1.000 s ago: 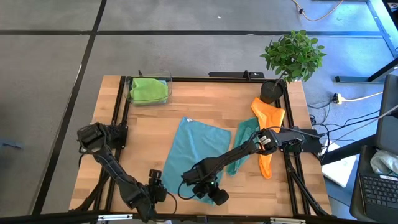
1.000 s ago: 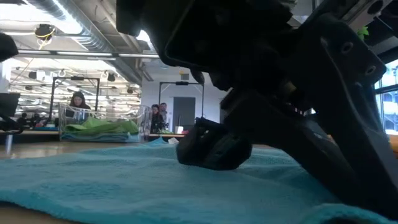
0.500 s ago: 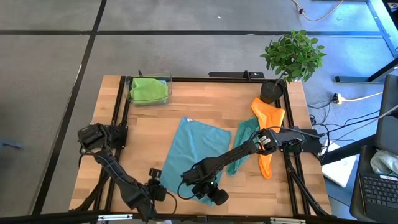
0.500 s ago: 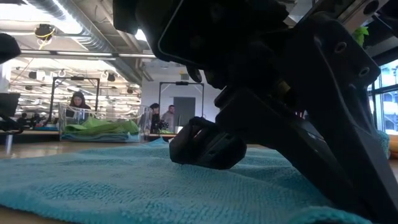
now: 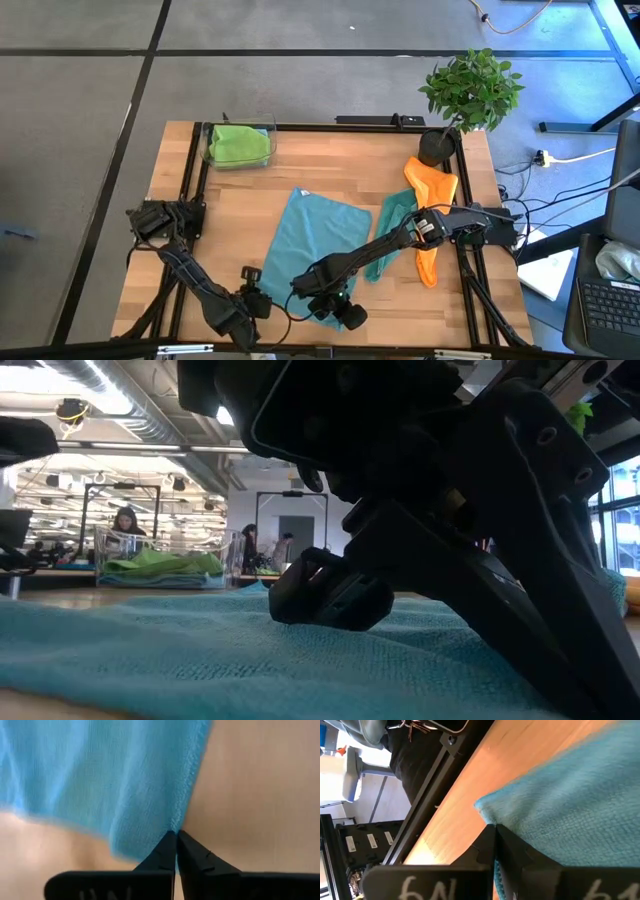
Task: Fold microfiber towels
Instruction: Fold the light blue microfiber cloth
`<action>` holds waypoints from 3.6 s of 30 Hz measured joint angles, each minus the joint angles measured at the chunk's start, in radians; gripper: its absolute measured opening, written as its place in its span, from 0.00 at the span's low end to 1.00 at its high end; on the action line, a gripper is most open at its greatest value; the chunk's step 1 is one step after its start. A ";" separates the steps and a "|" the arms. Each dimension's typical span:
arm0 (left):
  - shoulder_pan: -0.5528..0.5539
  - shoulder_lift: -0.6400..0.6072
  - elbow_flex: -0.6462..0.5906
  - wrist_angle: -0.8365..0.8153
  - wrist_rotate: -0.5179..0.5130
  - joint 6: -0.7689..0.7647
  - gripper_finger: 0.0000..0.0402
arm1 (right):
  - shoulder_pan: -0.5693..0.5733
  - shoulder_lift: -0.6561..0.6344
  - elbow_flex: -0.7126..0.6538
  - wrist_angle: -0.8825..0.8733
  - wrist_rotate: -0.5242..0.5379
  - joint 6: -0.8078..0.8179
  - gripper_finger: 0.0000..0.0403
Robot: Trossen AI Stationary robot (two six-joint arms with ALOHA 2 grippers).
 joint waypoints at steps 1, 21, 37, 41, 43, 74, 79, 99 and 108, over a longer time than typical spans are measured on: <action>0.000 0.001 0.020 -0.049 0.010 -0.003 0.00 | 0.000 0.001 0.010 -0.007 0.000 -0.002 0.04; -0.095 -0.005 0.189 -0.306 -0.006 -0.332 0.00 | 0.091 0.010 0.279 -0.287 0.734 0.049 0.03; -0.050 -0.007 0.192 0.069 0.037 -0.333 0.00 | 0.328 0.008 0.292 -0.558 1.030 0.378 0.04; -0.024 -0.007 0.205 0.065 0.033 -0.273 0.00 | 0.365 0.006 0.292 -0.635 1.143 0.403 0.04; -0.010 -0.007 0.214 0.049 0.022 -0.232 0.00 | 0.373 0.006 0.292 -0.656 1.200 0.421 0.04; 0.203 -0.008 0.221 -0.565 -0.439 -0.260 0.00 | 0.133 -0.517 -0.548 -0.166 1.503 0.403 0.04; 0.264 -0.008 0.143 -0.546 -0.430 -0.225 0.00 | 0.083 -0.525 -0.637 -0.035 1.500 0.302 0.04; 0.373 -0.008 -0.012 -0.433 -0.470 -0.202 0.10 | -0.126 -0.525 -0.714 0.149 1.322 0.209 0.04; 0.418 -0.008 -0.012 -0.433 -0.487 -0.201 0.28 | -0.153 -0.525 -0.714 0.203 1.278 0.181 0.15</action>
